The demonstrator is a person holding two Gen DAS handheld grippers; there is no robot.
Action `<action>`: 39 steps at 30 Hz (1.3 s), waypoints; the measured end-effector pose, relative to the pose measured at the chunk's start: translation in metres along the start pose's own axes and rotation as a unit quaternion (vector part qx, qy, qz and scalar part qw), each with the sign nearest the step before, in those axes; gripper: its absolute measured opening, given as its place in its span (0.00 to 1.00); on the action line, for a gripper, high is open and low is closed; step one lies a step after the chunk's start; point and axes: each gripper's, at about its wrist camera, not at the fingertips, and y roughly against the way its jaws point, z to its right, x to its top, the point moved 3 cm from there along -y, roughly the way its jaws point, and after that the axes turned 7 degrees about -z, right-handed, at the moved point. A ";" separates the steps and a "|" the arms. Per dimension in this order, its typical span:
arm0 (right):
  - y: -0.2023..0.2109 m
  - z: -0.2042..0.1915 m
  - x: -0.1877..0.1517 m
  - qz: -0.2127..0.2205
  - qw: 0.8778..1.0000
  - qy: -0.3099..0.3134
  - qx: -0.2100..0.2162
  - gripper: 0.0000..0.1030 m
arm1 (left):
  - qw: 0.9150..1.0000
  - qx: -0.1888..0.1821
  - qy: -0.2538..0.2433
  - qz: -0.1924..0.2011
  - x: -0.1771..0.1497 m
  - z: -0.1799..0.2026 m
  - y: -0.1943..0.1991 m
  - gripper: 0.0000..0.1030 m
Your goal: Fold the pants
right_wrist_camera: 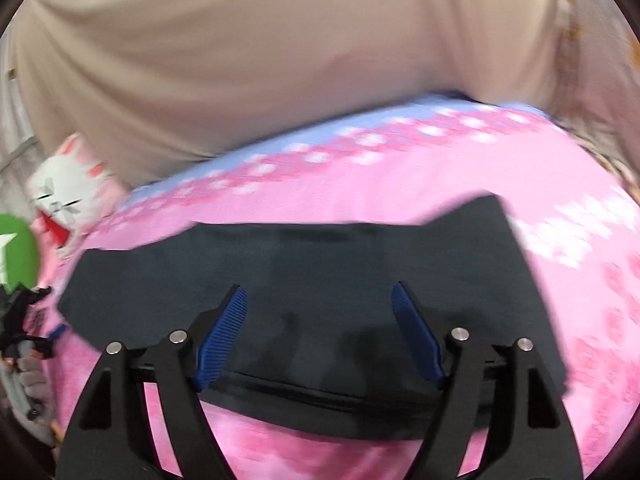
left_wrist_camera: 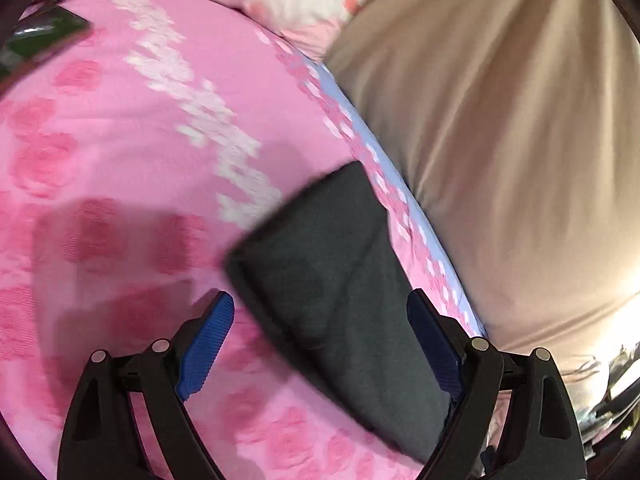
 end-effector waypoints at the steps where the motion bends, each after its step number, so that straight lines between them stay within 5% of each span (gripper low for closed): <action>1: 0.000 0.014 0.000 0.000 1.000 -0.021 -0.003 0.71 | 1.000 0.013 -0.013 0.003 -0.001 0.008 -0.007 0.79; 2: 0.006 0.030 0.000 0.003 0.998 -0.056 0.018 0.71 | 1.000 0.015 -0.022 0.001 -0.001 0.013 -0.012 0.59; 3: 0.013 0.044 0.000 0.012 0.995 -0.084 0.043 0.71 | 0.999 0.023 -0.032 -0.008 -0.001 0.019 -0.020 0.21; 4: 0.017 0.053 0.000 0.017 0.994 -0.098 0.049 0.72 | 0.999 0.029 -0.036 -0.015 -0.002 0.023 -0.024 0.13; 10: 0.029 0.082 -0.001 0.039 0.987 -0.140 0.067 0.75 | 0.992 0.003 -0.126 0.015 -0.015 0.108 0.001 0.13; 14: 0.031 0.088 -0.001 0.044 0.984 -0.151 0.089 0.77 | 0.969 -0.059 -0.241 -0.008 -0.061 0.217 0.004 0.13; 17: 0.028 0.093 0.001 0.045 0.981 -0.155 0.104 0.79 | 0.942 -0.104 -0.312 -0.067 -0.113 0.279 -0.016 0.16; 19: 0.028 0.094 0.001 0.047 0.980 -0.158 0.113 0.79 | 0.925 -0.121 -0.341 -0.116 -0.151 0.301 -0.044 0.29; 21: 0.028 0.096 0.001 0.047 0.978 -0.161 0.122 0.79 | 0.912 -0.116 -0.358 -0.161 -0.189 0.306 -0.076 0.80; 24: 0.029 0.099 0.000 0.051 0.975 -0.170 0.135 0.80 | 0.916 -0.096 -0.345 -0.178 -0.215 0.291 -0.099 0.79; 27: 0.029 0.092 0.000 0.042 0.977 -0.153 0.145 0.80 | 0.927 -0.108 -0.313 -0.176 -0.203 0.269 -0.092 0.79; 31: 0.016 0.053 0.005 -0.007 0.983 -0.090 0.158 0.81 | 0.941 -0.071 -0.313 -0.104 -0.174 0.245 -0.060 0.81; 32: 0.008 0.043 0.007 -0.024 0.983 -0.083 0.161 0.88 | 0.944 -0.062 -0.309 -0.092 -0.166 0.237 -0.053 0.82; 37: -0.036 0.011 0.012 -0.082 0.990 -0.049 0.100 0.92 | 0.957 -0.048 -0.275 -0.072 -0.139 0.203 -0.033 0.82; 38: -0.038 0.003 0.013 -0.084 0.991 -0.038 0.100 0.91 | 0.959 -0.046 -0.269 -0.070 -0.136 0.197 -0.031 0.82; 39: -0.040 -0.005 0.012 -0.088 0.990 -0.024 0.110 0.76 | 0.961 -0.043 -0.263 -0.069 -0.132 0.191 -0.031 0.82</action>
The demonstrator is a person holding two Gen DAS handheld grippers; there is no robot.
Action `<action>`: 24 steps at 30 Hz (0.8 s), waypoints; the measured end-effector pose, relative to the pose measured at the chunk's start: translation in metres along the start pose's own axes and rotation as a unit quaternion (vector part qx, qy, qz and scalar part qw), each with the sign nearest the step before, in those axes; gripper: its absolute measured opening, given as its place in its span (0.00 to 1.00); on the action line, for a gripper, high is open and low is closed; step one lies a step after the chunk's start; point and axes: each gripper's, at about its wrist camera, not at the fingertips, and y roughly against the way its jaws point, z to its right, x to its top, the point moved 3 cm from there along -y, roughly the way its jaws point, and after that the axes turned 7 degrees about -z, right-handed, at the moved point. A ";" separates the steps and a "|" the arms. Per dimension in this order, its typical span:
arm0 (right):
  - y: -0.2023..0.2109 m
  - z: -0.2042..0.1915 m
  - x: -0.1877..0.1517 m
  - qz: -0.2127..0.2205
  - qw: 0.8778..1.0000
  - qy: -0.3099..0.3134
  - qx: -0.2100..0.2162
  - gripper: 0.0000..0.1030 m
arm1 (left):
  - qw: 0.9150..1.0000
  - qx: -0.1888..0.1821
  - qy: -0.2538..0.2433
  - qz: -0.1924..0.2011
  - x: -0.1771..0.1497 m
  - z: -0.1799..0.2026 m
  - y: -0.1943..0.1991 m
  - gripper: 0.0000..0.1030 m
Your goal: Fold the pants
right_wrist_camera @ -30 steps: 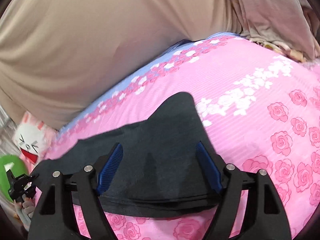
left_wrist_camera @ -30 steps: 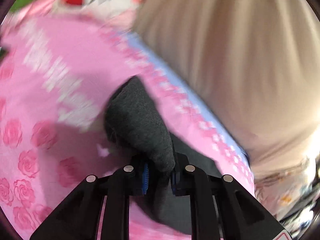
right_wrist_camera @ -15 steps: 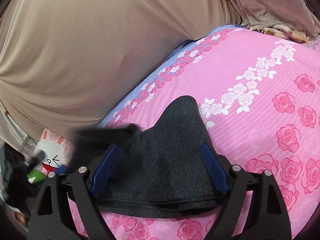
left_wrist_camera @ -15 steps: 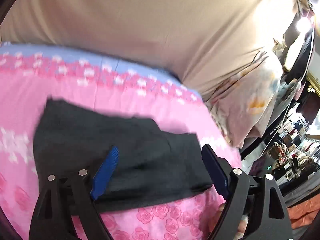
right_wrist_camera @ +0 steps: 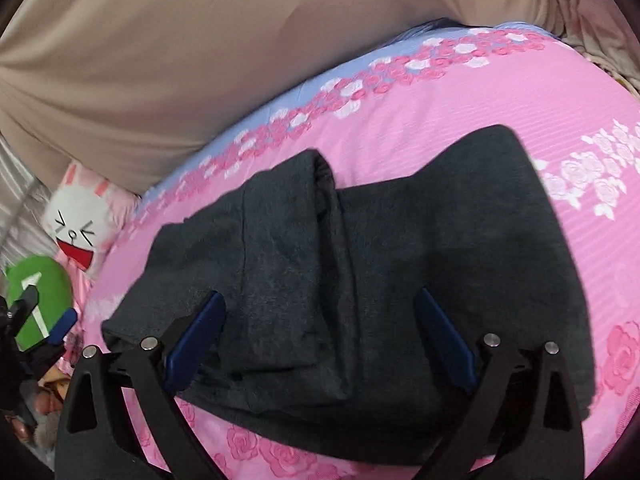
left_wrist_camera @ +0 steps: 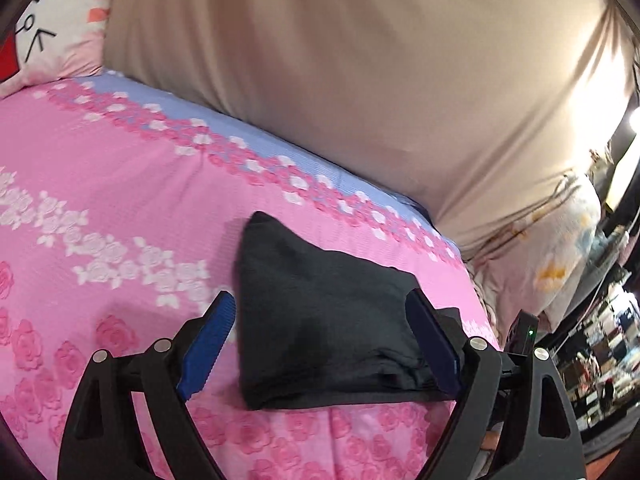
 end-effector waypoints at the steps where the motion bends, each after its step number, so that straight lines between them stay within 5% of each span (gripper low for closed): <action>1: -0.008 -0.010 0.000 -0.017 1.000 0.010 0.014 0.60 | 1.000 0.003 0.007 -0.001 0.001 -0.005 -0.001 0.82; 5: 0.002 -0.026 0.006 0.005 0.999 0.035 -0.006 0.23 | 0.999 -0.003 0.039 -0.013 0.002 -0.020 -0.005 0.82; 8: 0.058 -0.027 0.025 0.066 0.997 0.028 0.032 0.19 | 0.999 -0.004 0.033 -0.014 0.003 -0.017 -0.002 0.82; 11: 0.104 -0.010 0.025 0.115 0.993 0.034 -0.010 0.19 | 1.000 -0.003 0.016 -0.011 0.003 -0.009 0.000 0.82; 13: 0.108 0.017 0.017 0.109 0.993 0.021 -0.049 0.19 | 1.000 -0.008 0.009 -0.023 0.001 -0.004 -0.009 0.84; 16: 0.063 0.080 -0.005 0.025 0.995 -0.042 -0.090 0.26 | 0.998 -0.001 0.004 -0.060 -0.007 0.001 -0.040 0.85; 19: 0.075 0.090 -0.019 0.055 0.995 -0.073 -0.044 0.36 | 0.995 0.001 0.002 -0.099 -0.016 0.009 -0.071 0.84; 21: 0.093 0.088 -0.019 0.087 0.992 -0.075 -0.055 0.67 | 0.992 0.004 0.015 -0.122 -0.018 0.011 -0.089 0.85; 22: 0.098 0.088 -0.017 0.097 0.991 -0.075 -0.061 0.73 | 0.991 -0.003 0.024 -0.132 -0.019 0.010 -0.096 0.85; 24: 0.098 0.091 -0.015 0.093 0.991 -0.074 -0.066 0.75 | 0.986 -0.018 0.051 -0.158 -0.022 0.006 -0.113 0.85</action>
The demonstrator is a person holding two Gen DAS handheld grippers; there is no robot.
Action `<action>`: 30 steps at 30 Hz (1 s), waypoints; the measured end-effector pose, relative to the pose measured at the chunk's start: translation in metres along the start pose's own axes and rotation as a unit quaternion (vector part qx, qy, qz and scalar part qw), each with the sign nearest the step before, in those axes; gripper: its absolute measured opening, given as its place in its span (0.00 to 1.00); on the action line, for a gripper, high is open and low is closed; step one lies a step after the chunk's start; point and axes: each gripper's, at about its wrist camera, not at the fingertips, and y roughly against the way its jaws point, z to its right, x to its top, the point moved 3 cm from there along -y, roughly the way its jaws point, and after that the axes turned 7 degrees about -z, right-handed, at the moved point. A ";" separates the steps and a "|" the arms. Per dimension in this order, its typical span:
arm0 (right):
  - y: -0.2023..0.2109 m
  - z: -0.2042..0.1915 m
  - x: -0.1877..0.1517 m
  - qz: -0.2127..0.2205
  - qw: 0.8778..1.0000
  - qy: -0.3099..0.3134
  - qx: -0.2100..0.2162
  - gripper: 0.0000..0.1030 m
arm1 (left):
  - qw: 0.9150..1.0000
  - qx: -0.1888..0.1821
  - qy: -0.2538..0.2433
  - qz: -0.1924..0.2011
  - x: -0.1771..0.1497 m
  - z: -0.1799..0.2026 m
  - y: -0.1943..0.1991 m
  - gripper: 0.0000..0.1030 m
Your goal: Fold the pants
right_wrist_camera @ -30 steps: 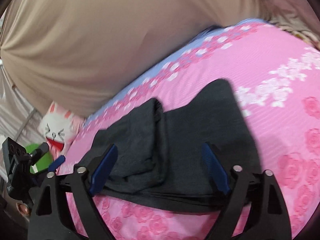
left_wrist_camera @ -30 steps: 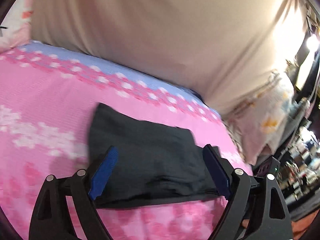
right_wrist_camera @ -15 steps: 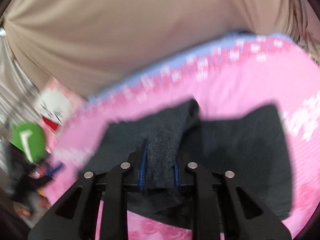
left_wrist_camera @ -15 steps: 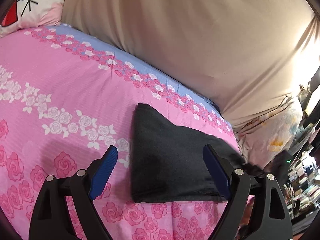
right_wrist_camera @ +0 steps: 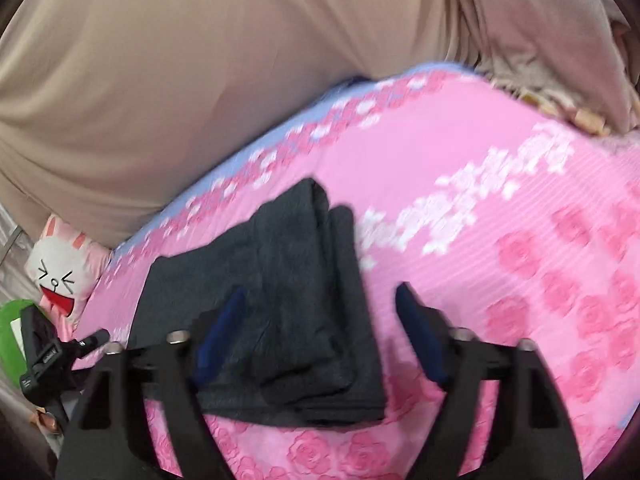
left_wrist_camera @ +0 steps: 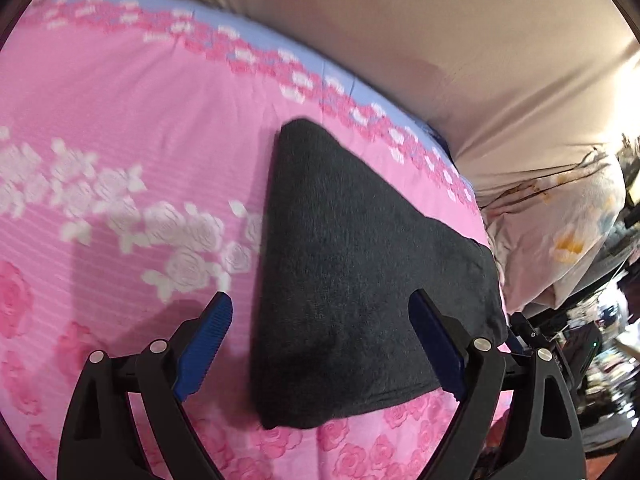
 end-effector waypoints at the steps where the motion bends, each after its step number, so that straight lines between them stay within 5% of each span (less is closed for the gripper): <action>1: -0.007 0.003 0.001 -0.011 1.000 -0.007 0.000 0.76 | 1.000 -0.010 0.013 -0.009 0.001 -0.003 -0.007 0.85; 5: -0.046 0.017 0.002 -0.079 0.995 -0.052 0.043 0.80 | 0.999 -0.044 0.018 0.003 0.006 0.002 -0.010 0.88; 7: -0.046 0.008 0.008 -0.080 0.994 -0.041 0.062 0.50 | 0.997 -0.070 0.010 -0.021 0.009 0.004 -0.020 0.49; 8: -0.048 0.003 0.009 -0.086 0.993 -0.048 0.070 0.41 | 0.998 -0.057 0.008 -0.026 0.011 0.004 -0.024 0.15; 9: -0.047 -0.004 0.011 -0.085 0.993 -0.046 0.065 0.30 | 0.998 -0.060 -0.002 -0.028 0.016 0.004 -0.023 0.14; 14: -0.014 -0.047 0.017 -0.053 0.993 -0.010 0.101 0.25 | 0.996 -0.073 -0.047 0.036 0.035 0.012 0.049 0.05; 16: -0.007 -0.061 0.011 -0.050 0.993 0.009 0.108 0.25 | 0.994 -0.046 -0.063 0.070 0.038 0.004 0.088 0.00; 19: -0.026 -0.056 -0.011 -0.063 0.997 0.019 0.044 0.37 | 0.994 0.021 -0.055 0.090 0.036 -0.028 0.116 0.00; 21: -0.040 -0.037 -0.025 -0.073 0.997 0.001 -0.018 0.61 | 0.995 0.036 -0.036 0.084 0.029 -0.051 0.118 0.08; 22: -0.037 -0.029 -0.029 -0.070 0.997 -0.023 0.011 0.61 | 0.996 0.027 -0.029 0.076 0.024 -0.057 0.114 0.15; 24: -0.027 -0.021 -0.029 -0.074 0.995 -0.051 0.051 0.68 | 0.998 -0.006 -0.020 0.059 0.016 -0.064 0.104 0.49; 30: -0.029 -0.018 -0.030 -0.092 0.991 -0.059 0.075 0.72 | 0.997 -0.067 0.018 -0.018 0.019 -0.054 0.029 0.61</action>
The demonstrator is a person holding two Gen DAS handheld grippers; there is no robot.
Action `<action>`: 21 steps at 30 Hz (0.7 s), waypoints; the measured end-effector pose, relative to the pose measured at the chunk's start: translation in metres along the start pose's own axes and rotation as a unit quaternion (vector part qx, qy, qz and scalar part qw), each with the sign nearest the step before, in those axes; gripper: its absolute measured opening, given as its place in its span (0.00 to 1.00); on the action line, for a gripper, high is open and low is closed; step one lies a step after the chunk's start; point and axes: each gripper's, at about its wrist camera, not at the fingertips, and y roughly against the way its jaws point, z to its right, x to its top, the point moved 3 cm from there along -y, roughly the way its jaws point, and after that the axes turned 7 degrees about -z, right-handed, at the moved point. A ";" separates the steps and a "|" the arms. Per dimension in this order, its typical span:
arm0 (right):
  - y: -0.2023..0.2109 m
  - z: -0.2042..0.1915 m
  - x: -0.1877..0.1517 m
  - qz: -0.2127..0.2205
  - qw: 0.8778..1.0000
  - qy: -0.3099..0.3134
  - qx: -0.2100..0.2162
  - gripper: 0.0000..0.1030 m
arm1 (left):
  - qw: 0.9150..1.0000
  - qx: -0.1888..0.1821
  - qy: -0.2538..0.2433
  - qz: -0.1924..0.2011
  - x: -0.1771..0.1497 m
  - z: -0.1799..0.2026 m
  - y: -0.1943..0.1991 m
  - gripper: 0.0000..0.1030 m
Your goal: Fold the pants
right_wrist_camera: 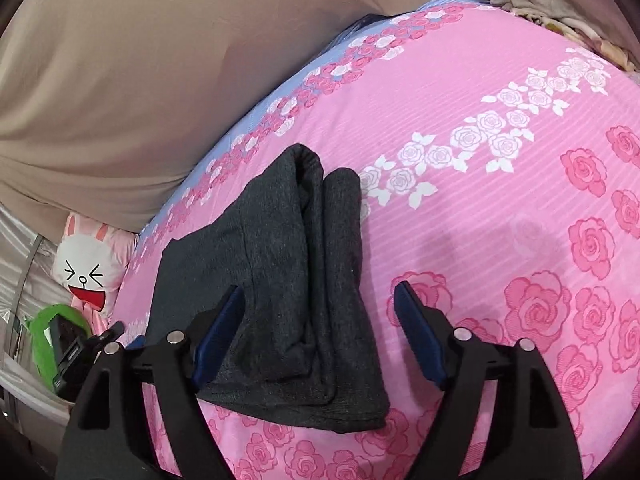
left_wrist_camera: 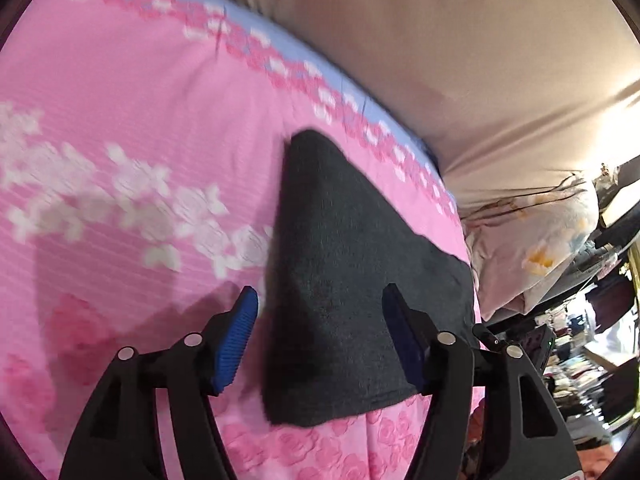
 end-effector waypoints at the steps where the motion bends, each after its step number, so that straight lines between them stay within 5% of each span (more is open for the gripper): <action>1: -0.006 -0.001 0.001 -0.007 1.000 -0.005 0.010 0.72 | 1.000 -0.014 0.010 -0.014 0.000 0.000 -0.012 0.61; 2: -0.011 -0.002 0.001 -0.002 1.000 -0.004 0.020 0.74 | 1.000 -0.022 0.010 -0.006 -0.002 0.001 -0.016 0.61; 3: -0.016 -0.007 0.003 -0.001 1.000 0.008 0.017 0.61 | 1.000 -0.025 0.002 -0.006 0.000 0.005 -0.021 0.51; 5: -0.025 -0.019 0.006 -0.010 1.000 0.024 -0.004 0.38 | 1.000 -0.022 0.000 -0.022 0.005 0.008 -0.030 0.10; 11: 0.004 -0.083 0.004 0.027 0.993 0.111 0.010 0.28 | 0.996 -0.021 -0.063 0.051 0.008 0.036 0.057 0.05; 13: -0.005 -0.088 -0.004 0.015 0.992 0.126 0.008 0.33 | 0.995 0.014 -0.067 0.066 0.001 0.027 0.077 0.05; 15: -0.028 -0.075 -0.013 0.000 0.991 0.126 -0.042 0.57 | 0.995 0.058 -0.051 0.060 -0.006 0.001 0.077 0.08; 16: -0.037 -0.060 -0.019 -0.001 0.991 0.110 -0.078 0.58 | 0.995 0.077 -0.039 0.045 -0.009 -0.014 0.070 0.09; 18: -0.024 -0.051 -0.023 0.012 0.996 0.071 -0.044 0.61 | 0.996 0.090 -0.007 0.025 -0.022 -0.039 0.058 0.10; 21: 0.008 -0.067 -0.023 0.049 0.992 0.103 -0.049 0.60 | 0.992 0.097 -0.029 0.073 -0.034 -0.028 0.077 0.17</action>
